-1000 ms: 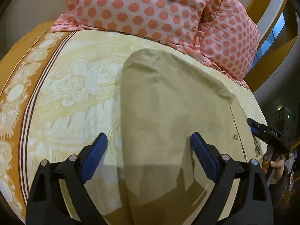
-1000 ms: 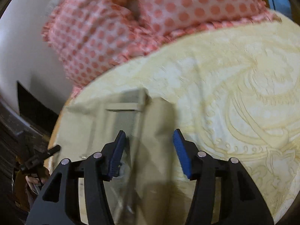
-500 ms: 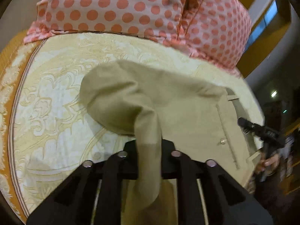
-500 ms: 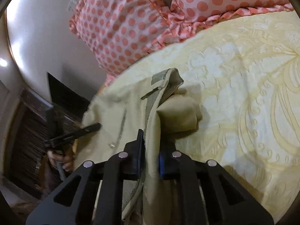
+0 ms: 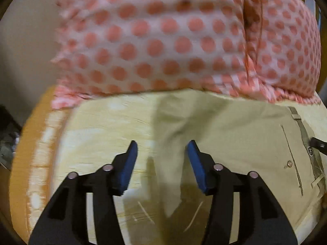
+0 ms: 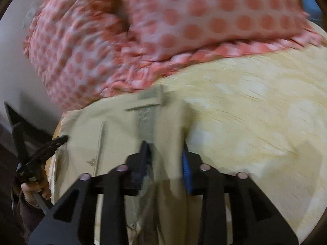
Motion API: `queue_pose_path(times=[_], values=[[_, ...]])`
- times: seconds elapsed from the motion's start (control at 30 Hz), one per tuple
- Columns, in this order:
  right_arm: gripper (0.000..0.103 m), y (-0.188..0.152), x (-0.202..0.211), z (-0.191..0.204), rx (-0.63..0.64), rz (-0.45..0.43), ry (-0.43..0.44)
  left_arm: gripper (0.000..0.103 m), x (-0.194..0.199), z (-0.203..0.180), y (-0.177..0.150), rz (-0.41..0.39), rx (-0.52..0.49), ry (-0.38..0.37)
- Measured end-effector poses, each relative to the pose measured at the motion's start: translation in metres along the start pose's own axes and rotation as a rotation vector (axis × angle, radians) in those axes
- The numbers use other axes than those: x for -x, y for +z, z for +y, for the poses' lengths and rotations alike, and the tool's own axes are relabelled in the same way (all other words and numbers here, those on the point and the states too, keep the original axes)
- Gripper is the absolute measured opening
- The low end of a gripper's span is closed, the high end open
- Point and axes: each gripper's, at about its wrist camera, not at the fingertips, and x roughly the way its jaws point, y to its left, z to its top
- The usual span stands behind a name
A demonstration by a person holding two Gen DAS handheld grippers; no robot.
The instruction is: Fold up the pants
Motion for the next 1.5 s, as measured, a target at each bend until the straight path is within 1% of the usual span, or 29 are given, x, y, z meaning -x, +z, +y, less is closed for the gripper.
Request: queue_pose_path(times=[0.03,0.07,0.1,0.13,0.17,0.2,0.23,0.27,0.3,0.33,0.37,0.4,0.43,0.47,0.5,0.57,0.6,0.63,0.67,0.7,0.8,0.83,0.87,0.9,0.93,1.03,1.1,1.17,1.5], values=[[0.037,-0.003,0.011,0.003,0.023,-0.035,0.018,0.053,0.010,0.007,-0.003,-0.025,0.022,-0.016],[0.044,-0.009,0.024,0.009,0.049,-0.071,0.078,0.053,0.023,0.014,-0.007,-0.043,0.054,-0.070],[0.049,-0.012,0.029,0.013,0.060,-0.075,0.114,0.053,0.038,0.020,-0.015,-0.051,0.094,-0.187],[0.049,-0.019,0.034,0.022,0.086,-0.059,0.186,0.053,0.044,0.019,-0.020,-0.045,0.106,-0.262],[0.050,-0.023,0.033,0.029,0.100,-0.036,0.218,0.054,0.049,0.015,-0.028,-0.026,0.105,-0.341],[0.052,-0.030,0.027,0.035,0.108,0.013,0.250,0.056,0.048,0.006,-0.036,0.009,0.091,-0.402],[0.054,-0.036,0.016,0.036,0.097,0.069,0.256,0.056,0.041,-0.004,-0.041,0.050,0.077,-0.427],[0.058,-0.041,0.002,0.034,0.073,0.133,0.231,0.056,0.031,-0.014,-0.047,0.107,0.063,-0.439],[0.060,-0.044,-0.006,0.033,0.054,0.162,0.213,0.056,0.019,-0.023,-0.052,0.152,0.047,-0.416],[0.059,-0.044,-0.005,0.028,0.025,0.127,0.227,0.056,0.009,-0.032,-0.057,0.158,0.013,-0.348],[0.059,-0.045,-0.001,0.029,0.020,0.125,0.192,0.056,0.011,-0.037,-0.058,0.126,-0.021,-0.292],[0.061,-0.047,0.008,0.032,0.026,0.109,0.142,0.056,0.019,-0.042,-0.061,0.120,-0.045,-0.231],[0.065,-0.054,0.023,0.042,0.061,0.068,0.077,0.057,0.029,-0.042,-0.065,0.107,-0.044,-0.214],[0.085,-0.068,0.040,0.053,0.116,0.016,0.036,0.066,0.041,-0.043,-0.069,0.085,-0.045,-0.219],[0.099,-0.077,0.047,0.060,0.147,-0.016,0.025,0.080,0.063,-0.043,-0.081,0.038,-0.050,-0.222],[0.101,-0.112,0.066,0.079,0.240,-0.080,-0.023,0.095,0.086,-0.039,-0.101,-0.025,-0.053,-0.181],[0.101,-0.124,0.069,0.084,0.272,-0.094,-0.052,0.096,0.097,-0.038,-0.112,-0.052,-0.056,-0.166],[0.101,-0.141,0.069,0.092,0.316,-0.106,-0.107,0.097,0.106,-0.040,-0.129,-0.064,-0.057,-0.154],[0.102,-0.152,0.071,0.090,0.336,-0.111,-0.145,0.099,0.110,-0.042,-0.142,-0.056,-0.050,-0.144],[0.102,-0.161,0.069,0.091,0.352,-0.112,-0.182,0.100,0.113,-0.042,-0.151,-0.050,-0.042,-0.137],[0.102,-0.176,0.059,0.095,0.370,-0.099,-0.210,0.100,0.109,-0.042,-0.180,-0.015,-0.018,-0.093],[0.102,-0.180,0.056,0.095,0.367,-0.094,-0.239,0.100,0.106,-0.040,-0.186,-0.005,-0.006,-0.087],[0.102,-0.183,0.052,0.096,0.368,-0.090,-0.260,0.101,0.105,-0.038,-0.190,-0.014,0.000,-0.084],[0.102,-0.186,0.048,0.096,0.365,-0.085,-0.281,0.101,0.109,-0.036,-0.194,-0.038,-0.004,-0.061],[0.102,-0.190,0.048,0.096,0.362,-0.087,-0.292,0.101,0.108,-0.037,-0.195,-0.038,-0.005,-0.037],[0.102,-0.201,0.049,0.099,0.353,-0.131,-0.357,0.101,0.108,-0.036,-0.200,-0.060,-0.001,-0.041],[0.102,-0.206,0.051,0.100,0.337,-0.165,-0.374,0.101,0.109,-0.035,-0.203,-0.080,0.005,-0.042],[0.102,-0.208,0.051,0.099,0.334,-0.180,-0.374,0.101,0.110,-0.036,-0.206,-0.098,0.007,-0.041],[0.102,-0.206,0.051,0.098,0.341,-0.184,-0.370,0.101,0.110,-0.037,-0.207,-0.112,0.009,-0.038]])
